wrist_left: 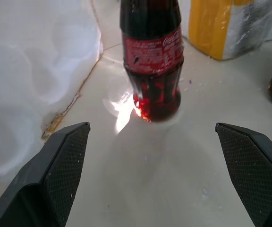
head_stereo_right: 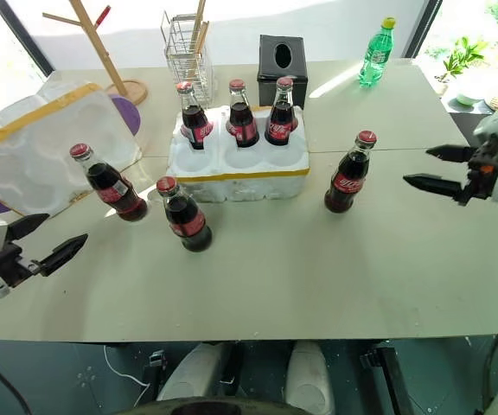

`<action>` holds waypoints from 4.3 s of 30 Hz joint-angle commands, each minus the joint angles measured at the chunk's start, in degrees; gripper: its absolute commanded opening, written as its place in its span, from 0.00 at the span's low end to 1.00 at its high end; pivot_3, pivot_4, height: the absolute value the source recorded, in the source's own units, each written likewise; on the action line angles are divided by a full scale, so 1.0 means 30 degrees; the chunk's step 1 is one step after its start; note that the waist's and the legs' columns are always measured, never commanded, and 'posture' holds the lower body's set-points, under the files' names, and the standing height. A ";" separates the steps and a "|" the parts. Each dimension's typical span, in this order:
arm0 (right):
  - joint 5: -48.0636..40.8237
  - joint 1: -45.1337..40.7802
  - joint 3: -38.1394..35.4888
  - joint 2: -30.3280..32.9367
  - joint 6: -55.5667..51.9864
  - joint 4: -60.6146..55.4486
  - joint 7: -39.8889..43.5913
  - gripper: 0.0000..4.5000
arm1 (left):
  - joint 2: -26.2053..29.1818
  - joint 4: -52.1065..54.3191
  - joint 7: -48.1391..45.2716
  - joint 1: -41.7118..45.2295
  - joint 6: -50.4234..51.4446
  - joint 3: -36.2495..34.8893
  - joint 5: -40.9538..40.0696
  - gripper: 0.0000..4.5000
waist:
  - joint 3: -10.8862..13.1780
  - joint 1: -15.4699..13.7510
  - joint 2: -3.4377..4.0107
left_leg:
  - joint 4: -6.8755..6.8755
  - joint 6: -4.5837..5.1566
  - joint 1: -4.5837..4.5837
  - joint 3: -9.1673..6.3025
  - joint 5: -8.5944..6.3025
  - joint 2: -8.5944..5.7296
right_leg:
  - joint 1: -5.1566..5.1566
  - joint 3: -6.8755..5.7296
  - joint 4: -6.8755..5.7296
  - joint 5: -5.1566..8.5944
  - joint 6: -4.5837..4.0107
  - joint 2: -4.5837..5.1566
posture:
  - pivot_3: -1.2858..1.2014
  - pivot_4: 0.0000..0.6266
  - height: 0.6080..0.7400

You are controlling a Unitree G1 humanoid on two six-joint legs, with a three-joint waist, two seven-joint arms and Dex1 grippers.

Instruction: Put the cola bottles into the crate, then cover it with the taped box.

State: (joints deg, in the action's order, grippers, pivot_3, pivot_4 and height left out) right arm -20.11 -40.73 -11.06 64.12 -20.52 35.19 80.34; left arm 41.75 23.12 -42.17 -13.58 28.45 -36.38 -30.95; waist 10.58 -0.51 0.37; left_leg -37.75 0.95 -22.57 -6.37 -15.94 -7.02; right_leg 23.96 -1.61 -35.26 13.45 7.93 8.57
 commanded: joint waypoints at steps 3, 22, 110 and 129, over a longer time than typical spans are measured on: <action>-0.3373 -0.1638 -0.1073 0.1883 -0.4817 -0.5255 0.1921 1.00 | 0.0654 -0.0711 -0.0028 0.1631 0.0119 0.0123 -0.0497 0.99 | 0.0003 0.0085 0.0027 | 0.0006 -0.0003 -0.0023 0.0001 0.0001 0.0003 | 0.0043 0.0018 -0.0021 0.0000 0.0000 0.0000 | 0.52 0.24 1.00; -1.1839 -0.4076 -0.1592 0.0643 -1.2642 -1.5065 -0.0446 1.00 | 0.0417 -0.5804 -0.0734 0.7841 -0.1249 0.5608 0.1348 0.99 | 0.0001 -0.0031 -0.0007 | -0.0118 -0.0077 -0.0254 -0.0005 0.0053 -0.0033 | 0.0217 -0.0002 -0.0048 -0.0033 0.0010 0.0005 | 0.52 0.24 1.00; -0.6278 0.2558 0.5766 -0.8082 -0.5043 -1.8497 -0.7743 1.00 | 0.7739 -0.2463 -1.1740 1.0214 0.4505 0.4242 -0.2728 0.99 | 0.0101 0.0409 -0.0231 | -0.0417 -0.0110 -0.0294 -0.0027 0.0086 -0.0034 | 0.0237 -0.0002 -0.0324 -0.0044 0.0004 -0.0012 | 0.52 0.24 1.00; -0.1393 0.0428 0.9373 -1.5631 -0.2081 -1.1084 -0.7789 1.00 | 0.8291 -0.2838 -1.1752 0.9057 0.2716 0.4607 -0.2368 0.99 | 0.0100 0.0503 -0.0230 | -0.0387 -0.0128 -0.0271 -0.0042 0.0094 -0.0025 | 0.0244 0.0005 -0.0330 -0.0048 -0.0009 -0.0050 | 0.52 0.24 1.00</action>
State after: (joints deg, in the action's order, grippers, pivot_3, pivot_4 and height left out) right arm -24.33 -38.48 16.77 18.01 -27.59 2.62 56.32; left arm 65.94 14.61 -77.44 13.13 37.68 -21.62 -38.01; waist 10.88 1.00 -0.32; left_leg -38.90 0.57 -23.39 -6.50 -15.66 -7.09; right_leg 24.70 -1.59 -36.25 13.31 7.90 8.41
